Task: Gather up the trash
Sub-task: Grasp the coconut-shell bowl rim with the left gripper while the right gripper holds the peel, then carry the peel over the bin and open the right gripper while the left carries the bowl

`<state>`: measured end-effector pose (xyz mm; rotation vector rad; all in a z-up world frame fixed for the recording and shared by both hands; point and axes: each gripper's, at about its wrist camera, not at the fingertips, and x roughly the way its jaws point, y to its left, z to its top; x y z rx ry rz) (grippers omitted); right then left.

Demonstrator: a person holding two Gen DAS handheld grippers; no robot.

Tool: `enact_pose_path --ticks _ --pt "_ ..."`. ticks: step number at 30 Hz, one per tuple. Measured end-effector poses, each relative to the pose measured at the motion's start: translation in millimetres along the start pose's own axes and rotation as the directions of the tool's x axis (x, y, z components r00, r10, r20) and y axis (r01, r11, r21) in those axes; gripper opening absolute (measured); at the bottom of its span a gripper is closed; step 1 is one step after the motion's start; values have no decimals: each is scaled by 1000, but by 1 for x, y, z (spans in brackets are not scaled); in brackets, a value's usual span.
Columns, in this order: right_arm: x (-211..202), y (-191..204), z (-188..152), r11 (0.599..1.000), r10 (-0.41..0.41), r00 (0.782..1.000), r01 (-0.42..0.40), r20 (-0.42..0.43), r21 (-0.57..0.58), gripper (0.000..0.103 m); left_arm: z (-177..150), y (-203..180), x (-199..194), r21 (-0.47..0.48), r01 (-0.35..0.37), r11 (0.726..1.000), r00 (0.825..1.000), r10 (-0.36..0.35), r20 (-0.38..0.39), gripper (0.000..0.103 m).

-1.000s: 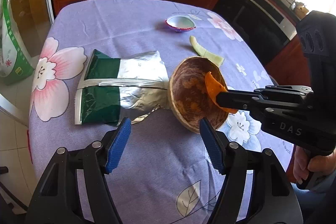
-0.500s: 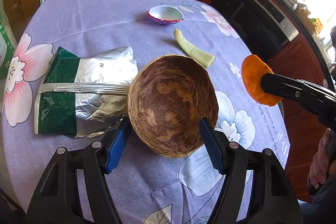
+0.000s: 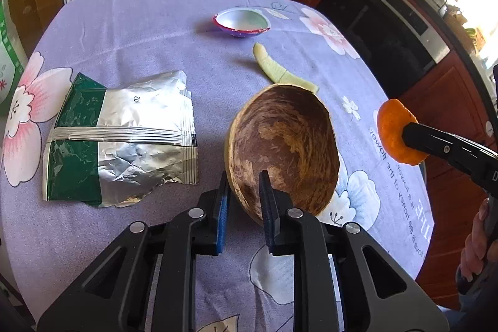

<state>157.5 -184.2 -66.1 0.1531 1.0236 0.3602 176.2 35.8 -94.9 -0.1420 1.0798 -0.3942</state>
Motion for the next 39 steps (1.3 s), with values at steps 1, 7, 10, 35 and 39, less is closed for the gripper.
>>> enact_pose_path --ticks 1,7,10,35,39 --pt "-1 -2 -1 1000 0 1000 0 2 4 3 0 -2 -1 7 -4 1000 1000 4 3 10" --pt "-9 -13 -4 1000 4 1000 -5 18 26 3 5 -31 -13 81 -80 994 996 75 55 6" --pt "-17 -20 -6 999 7 999 -8 34 39 3 9 -43 -18 105 -89 990 994 83 67 6" --pt "-146 -208 -74 924 -162 964 73 213 375 4 37 -248 -8 422 -4 907 995 -37 91 7" --pt "-158 -247 -94 892 -196 958 85 210 443 4 37 -284 9 470 17 882 996 -54 65 7"
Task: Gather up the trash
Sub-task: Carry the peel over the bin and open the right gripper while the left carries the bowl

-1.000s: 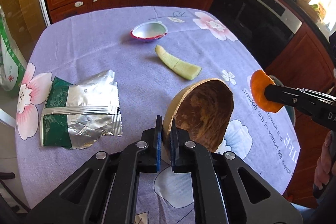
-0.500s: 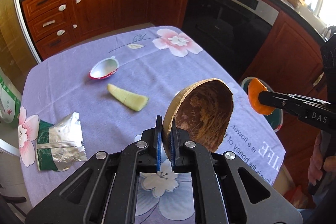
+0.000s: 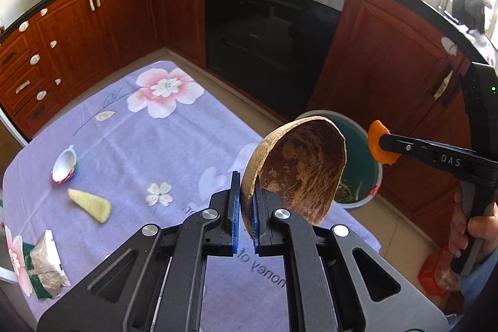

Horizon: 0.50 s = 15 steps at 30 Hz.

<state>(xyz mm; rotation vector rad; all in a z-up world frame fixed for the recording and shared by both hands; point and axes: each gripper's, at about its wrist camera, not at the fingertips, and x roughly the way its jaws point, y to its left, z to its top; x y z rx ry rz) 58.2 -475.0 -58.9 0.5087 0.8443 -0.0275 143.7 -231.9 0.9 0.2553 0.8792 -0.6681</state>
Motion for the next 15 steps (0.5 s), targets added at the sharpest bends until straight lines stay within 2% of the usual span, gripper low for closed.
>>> enact_pose_path --ticks 5,15 --pt "3 -43 -2 997 -22 1000 23 -18 72 4 13 -31 27 42 28 999 999 -27 -30 7" --pt "30 -88 1 987 -36 997 47 -74 151 4 33 -70 74 88 73 993 994 -65 -85 7"
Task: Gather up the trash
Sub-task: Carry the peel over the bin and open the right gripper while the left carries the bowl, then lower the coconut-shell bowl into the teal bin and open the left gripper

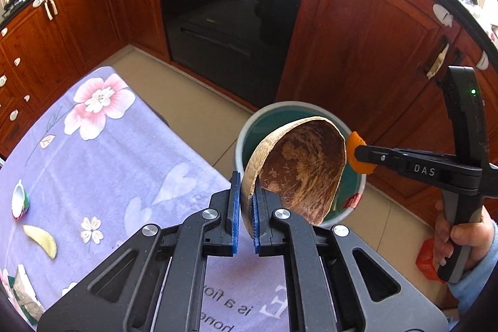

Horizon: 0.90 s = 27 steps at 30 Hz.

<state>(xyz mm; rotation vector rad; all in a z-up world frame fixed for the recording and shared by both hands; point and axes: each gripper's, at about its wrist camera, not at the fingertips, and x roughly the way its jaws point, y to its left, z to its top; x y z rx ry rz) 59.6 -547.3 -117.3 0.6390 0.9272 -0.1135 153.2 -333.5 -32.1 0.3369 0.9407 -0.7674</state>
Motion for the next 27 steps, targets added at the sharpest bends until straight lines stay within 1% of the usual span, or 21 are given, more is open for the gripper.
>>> enact_pose_path --ticks 5,7,9,10,11,13,14,16,18,20,25,27 --pt "10 -12 6 1000 -9 1000 10 -24 17 5 7 -7 14 2 16 1000 1000 -15 -10 7" --pt "13 -16 8 1000 -7 1000 7 -30 26 8 6 -11 16 5 21 1000 1000 -21 -13 7" --pt "14 -19 10 999 -2 1000 3 -30 36 14 8 -14 21 10 25 1000 1000 -25 -19 7" --pt "14 -21 10 999 -5 1000 6 -28 39 26 8 -14 23 10 28 1000 999 -28 -22 7" --pt "12 -22 11 999 -4 1000 5 -21 41 43 9 -15 24 11 30 999 999 -30 -25 7" --pt "9 -23 10 999 -9 1000 9 -1 42 55 10 -16 26 14 33 999 999 -33 -29 7" --pt "7 -24 11 999 -11 1000 10 6 40 64 11 -16 27 15 35 999 999 -35 -30 7" --pt "4 -26 13 999 -4 1000 3 12 50 72 11 -18 28 16 37 999 999 -36 -32 7" --pt "2 -26 15 999 -4 1000 3 17 53 73 12 -18 27 16 38 999 999 -38 -32 7" --pt "-1 -26 17 998 -6 1000 5 21 59 78 13 -19 28 16 41 999 999 -41 -29 7" --pt "-10 -22 22 999 -26 999 25 32 38 78 13 -24 33 21 54 998 998 -53 -32 7" --pt "-13 -22 22 999 -31 999 29 39 38 81 12 -26 36 27 60 998 997 -59 -41 7"
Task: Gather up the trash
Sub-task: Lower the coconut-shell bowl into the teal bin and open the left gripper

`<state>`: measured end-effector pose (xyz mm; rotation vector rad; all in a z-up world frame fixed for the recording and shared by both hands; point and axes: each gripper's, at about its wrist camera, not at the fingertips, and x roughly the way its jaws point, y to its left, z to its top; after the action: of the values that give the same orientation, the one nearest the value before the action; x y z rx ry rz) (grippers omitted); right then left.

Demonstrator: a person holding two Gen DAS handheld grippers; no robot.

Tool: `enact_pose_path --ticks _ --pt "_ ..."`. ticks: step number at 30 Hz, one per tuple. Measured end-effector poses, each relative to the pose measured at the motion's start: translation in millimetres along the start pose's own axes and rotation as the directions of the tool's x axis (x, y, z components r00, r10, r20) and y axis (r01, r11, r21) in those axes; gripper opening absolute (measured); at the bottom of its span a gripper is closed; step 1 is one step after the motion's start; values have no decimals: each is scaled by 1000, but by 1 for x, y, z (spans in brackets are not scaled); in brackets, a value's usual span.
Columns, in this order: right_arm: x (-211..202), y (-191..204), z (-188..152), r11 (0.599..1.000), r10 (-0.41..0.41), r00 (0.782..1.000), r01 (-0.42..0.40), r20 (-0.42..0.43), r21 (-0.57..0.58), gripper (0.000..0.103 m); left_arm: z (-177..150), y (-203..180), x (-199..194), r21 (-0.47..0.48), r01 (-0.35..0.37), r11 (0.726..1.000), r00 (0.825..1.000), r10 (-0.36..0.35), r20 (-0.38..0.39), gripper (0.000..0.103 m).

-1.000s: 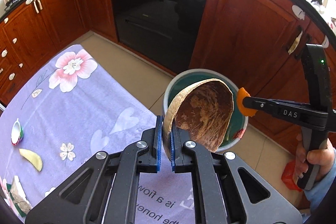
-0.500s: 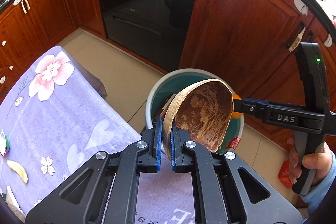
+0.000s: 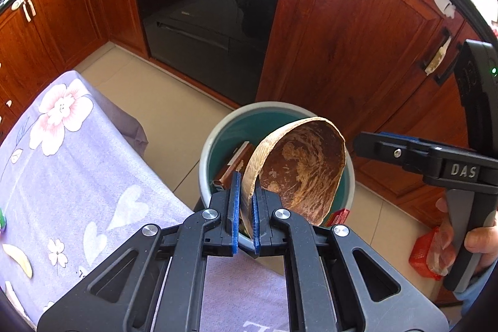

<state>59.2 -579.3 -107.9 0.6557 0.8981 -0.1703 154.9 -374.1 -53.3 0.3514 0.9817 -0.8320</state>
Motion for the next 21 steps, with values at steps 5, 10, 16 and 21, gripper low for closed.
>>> enact_pose_path --ticks 5,10,16,21 --pt "-2 0 2 1000 -13 1000 13 11 3 84 4 0 16 5 26 1000 999 -26 -21 7" --pt "-2 2 2 999 -37 999 37 3 -1 86 10 -3 27 15 60 998 998 -60 -31 11" --pt "-6 5 3 998 -57 998 57 17 -1 87 14 -1 32 18 71 997 997 -70 -24 38" --pt "-5 8 2 998 -67 998 67 14 -7 87 11 2 25 9 55 998 998 -55 14 55"
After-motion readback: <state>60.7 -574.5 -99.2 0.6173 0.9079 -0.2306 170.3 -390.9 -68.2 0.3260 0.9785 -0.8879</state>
